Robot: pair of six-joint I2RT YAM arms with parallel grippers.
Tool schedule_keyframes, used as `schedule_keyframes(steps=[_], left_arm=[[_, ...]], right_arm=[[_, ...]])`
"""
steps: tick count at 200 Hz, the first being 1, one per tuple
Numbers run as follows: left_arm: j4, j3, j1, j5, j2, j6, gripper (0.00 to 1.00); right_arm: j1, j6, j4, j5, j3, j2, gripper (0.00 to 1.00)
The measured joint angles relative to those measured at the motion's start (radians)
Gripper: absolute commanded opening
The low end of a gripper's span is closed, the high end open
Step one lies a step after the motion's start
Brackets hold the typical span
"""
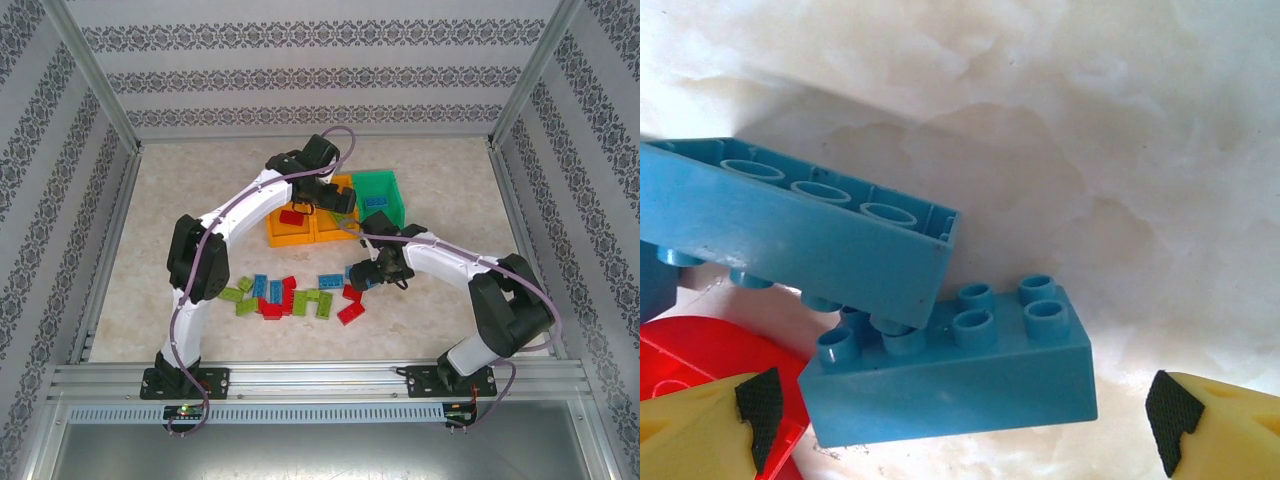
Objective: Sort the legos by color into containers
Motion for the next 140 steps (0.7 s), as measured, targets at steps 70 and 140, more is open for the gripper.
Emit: schedule_keyframes(steps=[70,140], left_arm=[[0.014,-0.071,0.016,-0.003,-0.015,-0.015,1.0],[0.035,-0.089,0.016,-0.003,-0.02,-0.024,1.0]], right_arm=[[-0.021,0.011,-0.021,0.033,0.013,0.032,0.81],[-0.035,0.011,-0.024,0.024,0.032,0.05,0.62]])
